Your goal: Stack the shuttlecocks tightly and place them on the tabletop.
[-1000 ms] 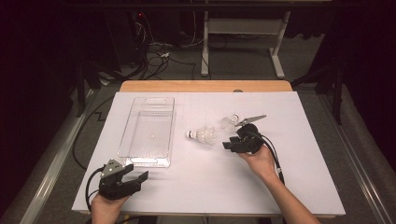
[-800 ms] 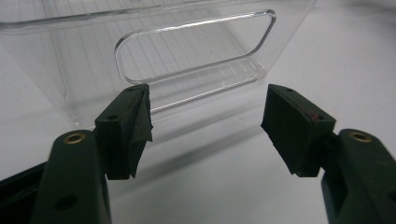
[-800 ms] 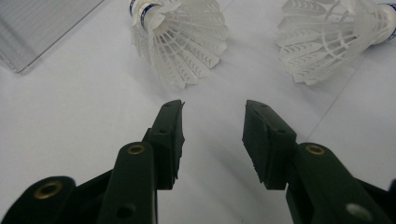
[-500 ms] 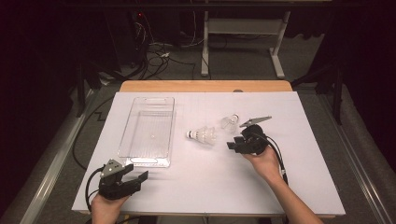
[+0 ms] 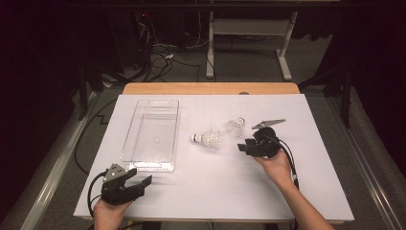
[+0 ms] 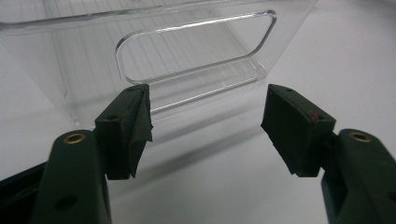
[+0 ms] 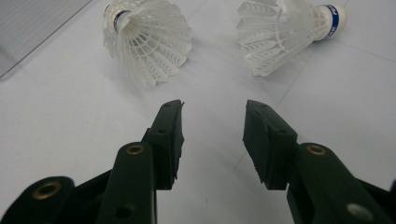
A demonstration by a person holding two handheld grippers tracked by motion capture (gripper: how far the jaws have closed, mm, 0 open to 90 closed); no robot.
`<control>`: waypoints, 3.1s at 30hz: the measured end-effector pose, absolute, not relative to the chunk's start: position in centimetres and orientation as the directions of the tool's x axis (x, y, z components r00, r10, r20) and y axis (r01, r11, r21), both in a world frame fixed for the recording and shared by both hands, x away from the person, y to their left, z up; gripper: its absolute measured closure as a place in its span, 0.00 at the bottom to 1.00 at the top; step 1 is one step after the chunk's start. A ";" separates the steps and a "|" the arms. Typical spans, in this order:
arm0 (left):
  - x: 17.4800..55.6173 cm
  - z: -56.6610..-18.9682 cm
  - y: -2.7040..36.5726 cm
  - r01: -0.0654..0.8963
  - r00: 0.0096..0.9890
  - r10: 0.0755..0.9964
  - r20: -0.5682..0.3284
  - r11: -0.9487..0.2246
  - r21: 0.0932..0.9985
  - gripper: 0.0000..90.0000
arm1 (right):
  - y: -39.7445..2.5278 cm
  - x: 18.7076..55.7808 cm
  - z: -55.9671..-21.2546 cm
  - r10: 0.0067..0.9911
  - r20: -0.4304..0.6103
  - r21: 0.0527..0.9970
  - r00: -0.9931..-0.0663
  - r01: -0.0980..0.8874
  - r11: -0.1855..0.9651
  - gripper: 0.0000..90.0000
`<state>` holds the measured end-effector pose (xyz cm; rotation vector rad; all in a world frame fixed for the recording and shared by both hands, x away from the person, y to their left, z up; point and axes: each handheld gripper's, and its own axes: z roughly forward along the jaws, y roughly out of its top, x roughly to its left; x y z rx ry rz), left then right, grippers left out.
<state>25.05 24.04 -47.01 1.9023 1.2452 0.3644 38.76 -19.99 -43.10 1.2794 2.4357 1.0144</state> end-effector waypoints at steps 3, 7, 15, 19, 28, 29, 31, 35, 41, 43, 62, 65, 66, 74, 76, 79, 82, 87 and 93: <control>25.0 -47.0 24.0 0.627 0.471 0.863 -0.184 -0.181 0.758 0.37 | -20.1 38.9 -43.1 0.793 0.124 0.662 -0.597 0.645 0.382 0.63; 25.0 -47.0 24.0 0.627 0.471 0.863 -0.183 -0.182 0.757 0.37 | -20.1 38.9 -43.0 0.793 0.104 0.665 -0.600 0.635 0.393 0.62; 25.0 -47.0 24.0 0.627 0.471 0.863 -0.183 -0.182 0.757 0.37 | -20.4 39.3 -43.0 0.808 0.102 0.679 -0.581 0.634 0.370 0.60; 25.0 -47.0 24.0 0.627 0.471 0.863 -0.182 -0.182 0.757 0.37 | -20.6 39.7 -43.1 0.815 0.095 0.692 -0.571 0.627 0.359 0.59; 25.0 -47.0 24.0 0.626 0.470 0.863 -0.185 -0.179 0.759 0.37 | -20.7 40.5 -42.9 0.834 0.097 0.692 -0.543 0.639 0.336 0.61; 25.0 -47.0 24.1 0.625 0.470 0.863 -0.185 -0.178 0.760 0.37 | -20.7 40.5 -42.9 0.835 0.097 0.692 -0.542 0.639 0.335 0.61; 25.0 -47.0 24.1 0.626 0.471 0.863 -0.185 -0.179 0.759 0.37 | -20.6 40.7 -42.7 0.838 0.089 0.695 -0.538 0.636 0.334 0.61; 25.0 -47.0 24.1 0.626 0.471 0.863 -0.185 -0.180 0.759 0.37 | -20.4 41.1 -42.5 0.844 0.076 0.702 -0.532 0.630 0.334 0.61; 25.0 -47.0 24.0 0.626 0.472 0.862 -0.186 -0.179 0.759 0.37 | -19.9 41.7 -42.5 0.848 0.064 0.698 -0.525 0.631 0.338 0.61; 25.0 -47.0 24.1 0.626 0.473 0.861 -0.187 -0.179 0.759 0.37 | -19.7 41.9 -42.4 0.848 0.057 0.698 -0.528 0.628 0.344 0.61; 25.0 -47.0 24.1 0.626 0.472 0.861 -0.189 -0.177 0.759 0.37 | -19.3 43.6 -41.9 0.867 0.050 0.706 -0.495 0.632 0.320 0.64; 25.0 -47.0 24.1 0.626 0.473 0.861 -0.189 -0.178 0.759 0.37 | -19.1 43.8 -41.9 0.869 0.041 0.708 -0.492 0.628 0.322 0.64; 25.0 -47.0 24.1 0.626 0.473 0.861 -0.189 -0.178 0.759 0.37 | -19.1 44.0 -41.9 0.869 0.039 0.705 -0.492 0.630 0.325 0.64; 25.0 -47.0 24.1 0.626 0.473 0.860 -0.188 -0.179 0.759 0.37 | -18.7 45.0 -41.8 0.874 0.038 0.713 -0.484 0.626 0.316 0.64; 25.0 -47.0 24.1 0.626 0.473 0.861 -0.188 -0.178 0.759 0.37 | -18.6 45.2 -41.8 0.876 0.045 0.710 -0.481 0.632 0.311 0.64; 25.0 -47.0 24.1 0.626 0.473 0.861 -0.187 -0.179 0.759 0.37 | -18.5 45.4 -42.1 0.877 0.057 0.708 -0.477 0.638 0.301 0.64; 25.0 -47.0 24.1 0.625 0.476 0.859 -0.187 -0.181 0.759 0.37 | -18.4 45.7 -42.4 0.878 0.047 0.707 -0.476 0.637 0.307 0.63; 25.0 -47.0 24.1 0.626 0.476 0.859 -0.188 -0.181 0.758 0.37 | -18.3 46.1 -42.9 0.882 0.054 0.702 -0.468 0.646 0.300 0.63; 25.0 -47.0 24.1 0.626 0.476 0.859 -0.190 -0.179 0.759 0.37 | -18.1 46.3 -43.2 0.881 0.063 0.696 -0.469 0.653 0.298 0.63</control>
